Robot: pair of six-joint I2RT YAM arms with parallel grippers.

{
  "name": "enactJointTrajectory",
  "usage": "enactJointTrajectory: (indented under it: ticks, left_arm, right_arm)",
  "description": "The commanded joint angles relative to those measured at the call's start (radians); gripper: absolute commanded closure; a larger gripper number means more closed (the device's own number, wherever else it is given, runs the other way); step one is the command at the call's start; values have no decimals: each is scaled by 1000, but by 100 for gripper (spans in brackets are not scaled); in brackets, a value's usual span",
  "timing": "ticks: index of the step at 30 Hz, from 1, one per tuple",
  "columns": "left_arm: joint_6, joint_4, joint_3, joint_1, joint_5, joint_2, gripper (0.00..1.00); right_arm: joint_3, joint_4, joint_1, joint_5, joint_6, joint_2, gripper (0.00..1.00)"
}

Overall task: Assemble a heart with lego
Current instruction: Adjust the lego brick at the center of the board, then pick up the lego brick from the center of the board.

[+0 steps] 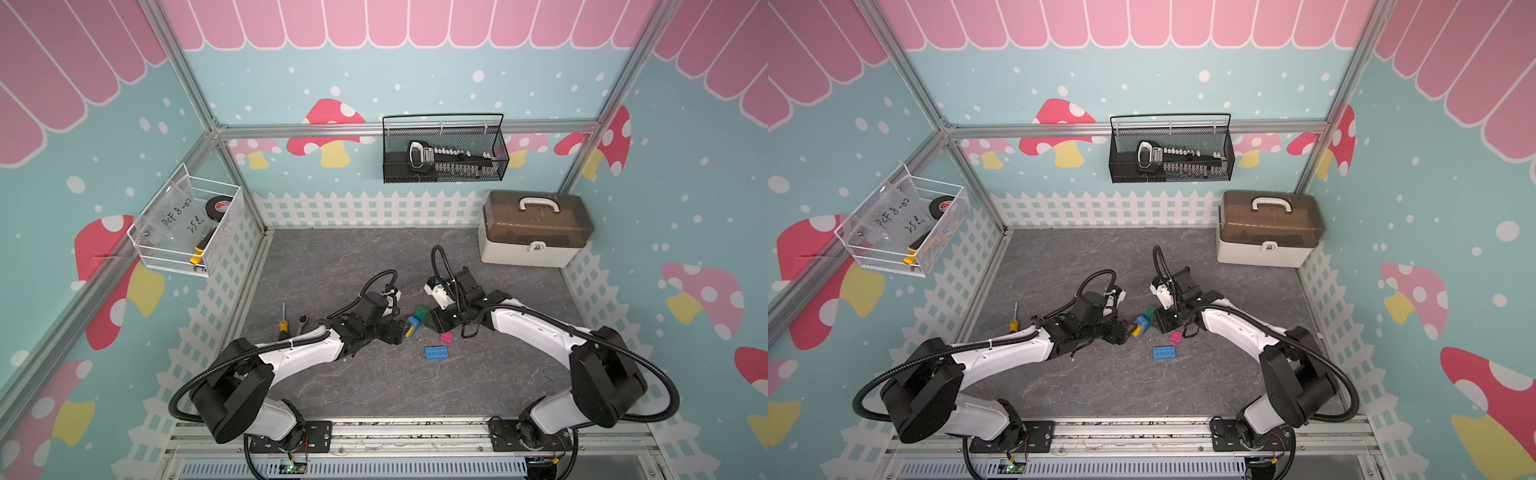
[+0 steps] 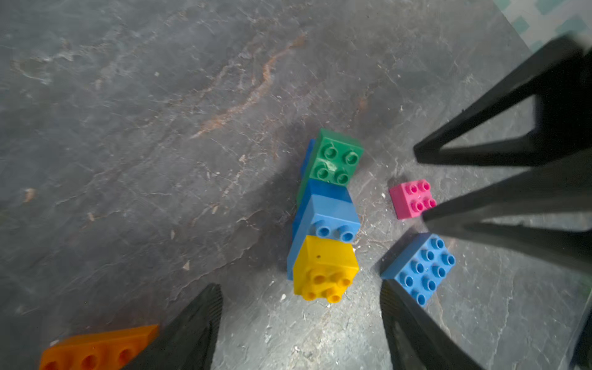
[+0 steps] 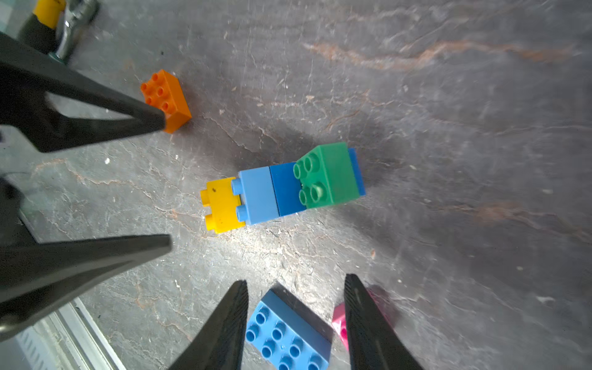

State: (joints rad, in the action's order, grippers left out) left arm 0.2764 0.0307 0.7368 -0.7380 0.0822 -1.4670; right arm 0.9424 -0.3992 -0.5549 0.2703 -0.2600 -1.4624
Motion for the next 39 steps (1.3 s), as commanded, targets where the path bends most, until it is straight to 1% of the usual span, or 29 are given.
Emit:
enactJointTrajectory:
  ticks: [1, 4, 6, 8, 14, 22, 27, 29, 31, 34, 35, 36, 39]
  left_arm:
    - [-51, -34, 35, -24, 9, -45, 22]
    - [-69, -30, 63, -53, 0, -96, 24]
    - [-81, -18, 79, -73, -33, -112, 28]
    - [-87, -20, 82, -76, -52, -117, 33]
    - [-103, -33, 92, -75, -60, -159, 41]
    - [-116, -41, 136, -75, -83, -228, 45]
    - [-132, 19, 170, -75, -105, -232, 66]
    - [-140, 77, 191, -75, -128, -219, 74]
    - [-140, 181, 243, -75, -158, -202, 78]
    - [-145, 398, 373, -77, -175, -183, 79]
    - [-149, 473, 422, -77, -179, -179, 81]
    - [-154, 539, 469, -77, -185, -180, 83]
    - [-184, 786, 636, -77, -197, -207, 83]
  right_arm:
    - [-55, -36, 27, -46, 21, 67, 53]
    - [-83, -33, 58, -45, 23, 105, 53]
    - [-88, -32, 75, -37, 30, 112, 53]
    - [-88, -33, 88, -25, 34, 114, 53]
    - [-97, -22, 101, -11, 44, 115, 53]
    - [-114, -12, 111, -7, 48, 132, 53]
    - [-114, -7, 115, 0, 51, 131, 53]
    - [-115, -3, 116, 8, 53, 131, 53]
    - [-117, 1, 116, 10, 52, 129, 53]
    - [-127, 18, 118, 19, 50, 132, 53]
    - [-134, 29, 119, 25, 46, 134, 53]
    - [-139, 37, 119, 30, 43, 134, 53]
    - [-153, 54, 122, 42, 39, 137, 53]
